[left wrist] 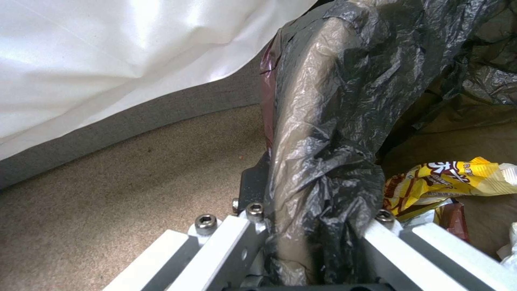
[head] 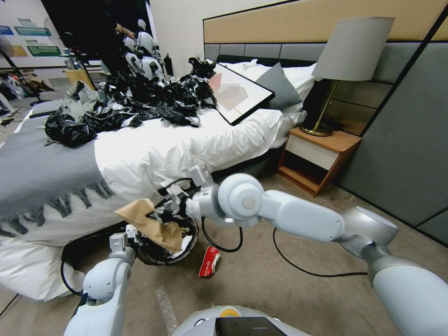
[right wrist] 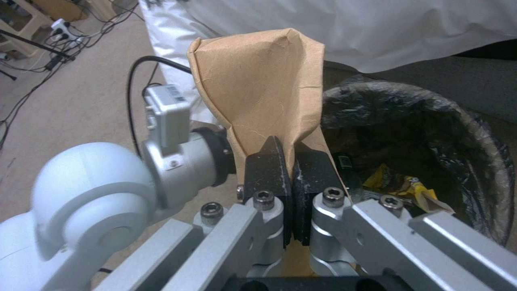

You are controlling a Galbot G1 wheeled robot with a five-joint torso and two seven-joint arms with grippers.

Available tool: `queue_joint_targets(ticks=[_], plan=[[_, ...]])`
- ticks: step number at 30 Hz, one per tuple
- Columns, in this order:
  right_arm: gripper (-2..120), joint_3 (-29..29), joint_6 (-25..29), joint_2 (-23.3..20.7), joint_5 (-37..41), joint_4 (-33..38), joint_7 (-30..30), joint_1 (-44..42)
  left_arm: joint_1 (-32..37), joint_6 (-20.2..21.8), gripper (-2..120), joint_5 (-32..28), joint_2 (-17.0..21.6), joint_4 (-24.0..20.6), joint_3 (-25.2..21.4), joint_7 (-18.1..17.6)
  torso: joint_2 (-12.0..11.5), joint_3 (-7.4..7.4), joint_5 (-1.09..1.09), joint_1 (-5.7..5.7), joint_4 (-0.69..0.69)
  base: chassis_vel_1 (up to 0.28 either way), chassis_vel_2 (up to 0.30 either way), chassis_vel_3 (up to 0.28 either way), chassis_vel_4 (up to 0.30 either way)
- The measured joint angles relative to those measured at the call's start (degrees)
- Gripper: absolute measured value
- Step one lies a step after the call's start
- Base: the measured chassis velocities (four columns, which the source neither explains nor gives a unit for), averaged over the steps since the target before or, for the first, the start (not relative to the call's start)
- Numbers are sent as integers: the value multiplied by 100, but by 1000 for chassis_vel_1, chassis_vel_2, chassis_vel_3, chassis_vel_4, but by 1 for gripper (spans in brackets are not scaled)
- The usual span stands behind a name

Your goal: Pick up the trash bin, then pick up the garbage from the floor and place it into the trash bin.

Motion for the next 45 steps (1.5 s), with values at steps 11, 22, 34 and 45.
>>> queue_joint_targets(ticks=[11,22,34,45], plan=[[0,-74,-19,201,-353,-481,-243,-57,21,-6,0,-8,8,42,-45,11,0,0,0,0,1,0,0,0,0],[37,-70,205,249,-509,-545,-361,-130,9,-28,0,-9,-5,84,-36,21,0,0,0,0,0,0,0,0,0],[79,-64,370,327,-620,-652,-385,-148,-6,-41,0,-9,-8,102,-37,26,0,0,0,0,1,0,0,0,0],[100,55,392,297,-664,-638,-262,-177,-9,-45,0,-10,-5,107,-41,26,0,0,1,0,0,0,0,0,0]])
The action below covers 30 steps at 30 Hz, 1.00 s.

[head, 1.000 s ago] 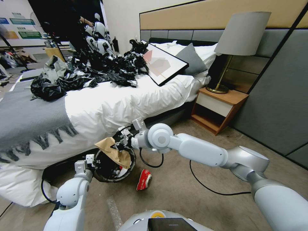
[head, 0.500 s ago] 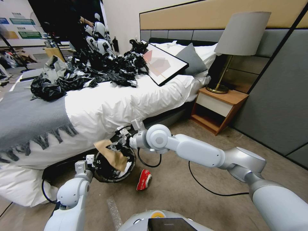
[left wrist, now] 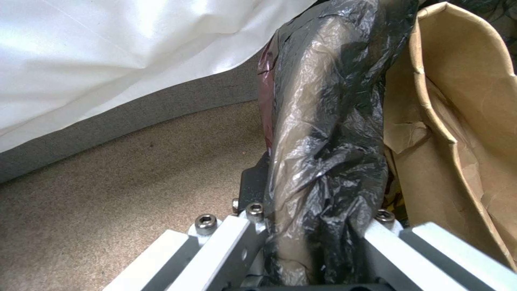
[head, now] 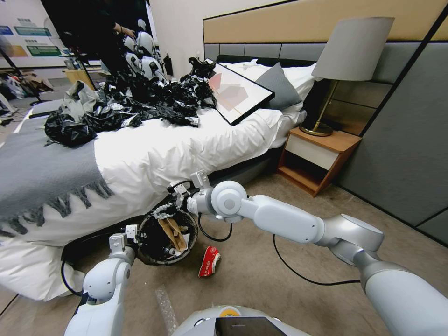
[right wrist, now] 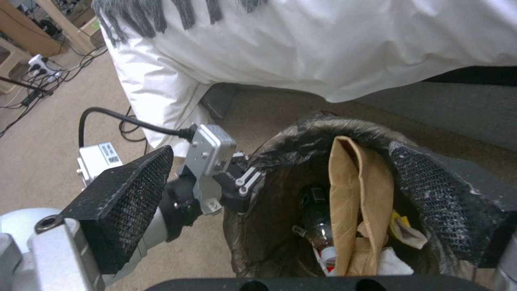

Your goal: Pick up the trash bin, then pick up the garbage from the floor and place it into the trash bin.

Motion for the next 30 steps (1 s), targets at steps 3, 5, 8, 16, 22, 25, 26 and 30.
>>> queue_joint_targets(ticks=[3,5,8,16,22,25,26,30], plan=[[100,206,49,-1,3,33,85,4,-3,0,0,-1,0,-1,4,-1,0,0,0,0,0,0,0,0,0],[100,451,93,-73,5,82,182,36,-3,-1,0,-5,17,-9,3,-2,0,-1,0,0,1,0,0,0,0],[100,640,98,-238,-51,118,251,50,-2,-2,0,-9,32,-27,-1,-2,0,0,0,0,2,0,0,0,0],[100,1345,350,-1271,-1644,172,146,-364,13,-12,0,-25,107,-100,-44,14,0,0,1,0,-3,0,0,0,0],[100,2148,477,-1711,-2314,230,123,-1230,20,-13,0,-32,144,-102,-50,17,0,-1,-1,0,0,0,0,0,0],[100,3008,507,-1832,-2902,178,99,-2453,16,-13,0,-32,149,-101,-33,18,0,-1,1,0,-2,0,0,0,0],[100,3185,533,-1815,-3169,126,46,-2699,19,-13,0,-32,151,-101,-32,19,0,0,2,0,-1,0,0,0,0],[100,3652,786,-1671,-3931,-81,-175,-3487,39,-13,0,-32,176,-101,-42,19,0,-1,0,0,0,0,0,0,0]])
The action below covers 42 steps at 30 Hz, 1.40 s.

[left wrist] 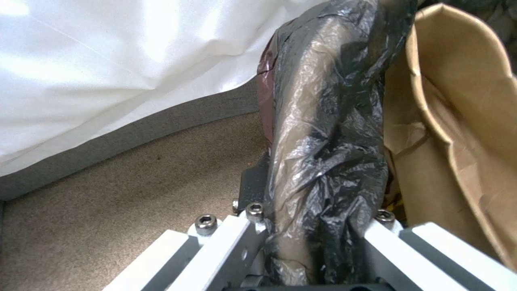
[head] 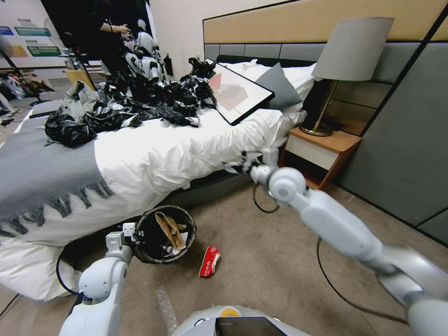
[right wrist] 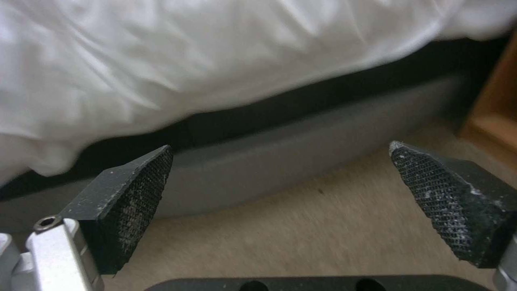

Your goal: Pick up the trash bin, then pick up the garbage from the floor and place it into the trash bin.

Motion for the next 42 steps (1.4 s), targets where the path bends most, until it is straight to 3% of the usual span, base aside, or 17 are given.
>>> queue_joint_targets(ticks=[2,4,6,7,9,12,15,20,31,33,38,42], plan=[[100,67,90,48,-169,-46,-56,-177,2,0,0,-1,3,-1,-5,3,0,0,1,0,2,0,0,0,0],[100,367,512,247,-978,-229,-339,-805,-2,4,0,-38,-2,-2,-30,14,0,0,0,0,2,0,0,0,0],[100,405,551,278,-1071,-248,-362,-882,-6,10,0,-48,-6,-4,-31,17,0,0,0,0,1,0,0,0,0],[100,648,841,501,-1613,-372,-454,-1333,-26,30,0,-79,-25,-21,-30,33,0,0,1,0,-1,0,0,0,0],[100,743,980,585,-1878,-427,-501,-1473,-36,33,0,-83,-27,-25,-29,35,0,0,0,0,-1,0,0,0,0],[100,1160,1597,1036,-2955,-685,-805,-2025,-46,40,0,-76,-36,-26,-21,35,0,0,0,0,1,0,0,0,0],[100,1364,1787,1393,-3336,-756,-922,-2461,-30,42,0,-34,-42,-25,-11,33,0,0,-3,0,1,0,0,0,0],[100,1458,2006,1676,-3720,-874,-1019,-2812,-14,43,0,-26,-40,-24,-8,34,0,0,-4,0,1,0,0,0,0],[100,1557,3168,2134,-4336,-1195,-1249,-3068,21,43,0,-11,-59,-22,-21,36,0,0,-1,0,1,0,0,0,0],[100,1663,3597,2217,-4613,-1264,-1342,-3076,23,42,0,-11,-62,-22,-20,36,0,0,-2,0,1,0,0,0,0],[100,1696,3719,2247,-4801,-1282,-1417,-3124,35,38,0,-5,-51,-10,-18,36,0,0,-1,0,0,0,0,0,0],[100,1400,3402,2181,-4707,-1189,-1334,-3106,23,38,0,0,-28,9,-18,36,0,0,-1,0,0,0,0,0,0]])
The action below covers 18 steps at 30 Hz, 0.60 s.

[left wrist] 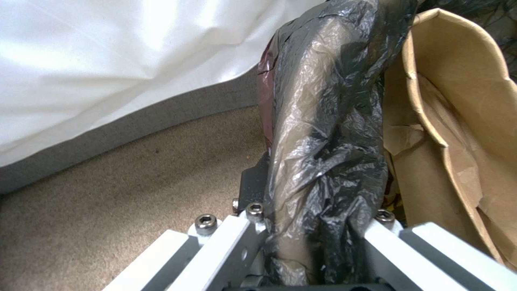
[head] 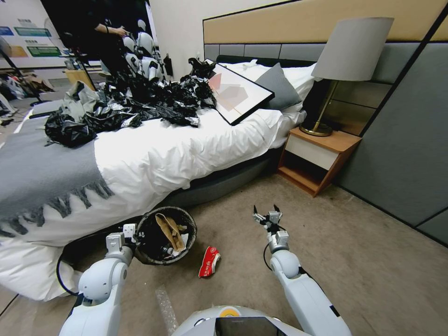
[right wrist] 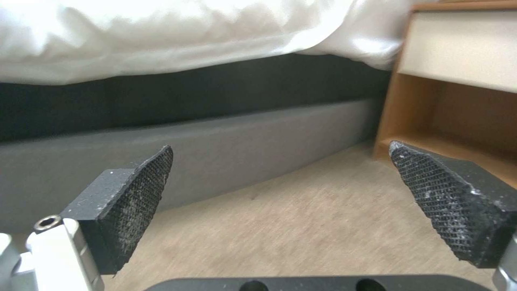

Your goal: Pick up the trash bin, then pick up the garbage from the floor and place it into the trash bin.

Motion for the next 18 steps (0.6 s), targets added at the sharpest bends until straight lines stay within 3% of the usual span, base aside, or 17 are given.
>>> queue_joint_targets(ticks=[2,4,6,12,18], plan=[[100,-388,-441,-101,286,104,125,49,-2,-1,0,8,27,27,-5,-2,0,0,-2,0,0,0,0,0,0],[100,-546,-560,-138,386,108,160,95,-1,-2,0,10,32,33,-5,-1,0,0,0,0,0,0,0,0,0],[100,-1057,-766,-270,667,-36,220,345,14,-10,0,15,40,40,-12,-2,0,0,-2,0,1,0,0,0,0],[100,-1818,-799,-361,806,-726,229,875,48,-15,0,15,37,36,-29,-2,0,1,-2,0,2,0,0,0,0],[100,-2510,-843,-120,1013,-1576,230,1314,63,-26,0,13,50,41,-100,0,0,1,-1,0,1,0,0,0,0]])
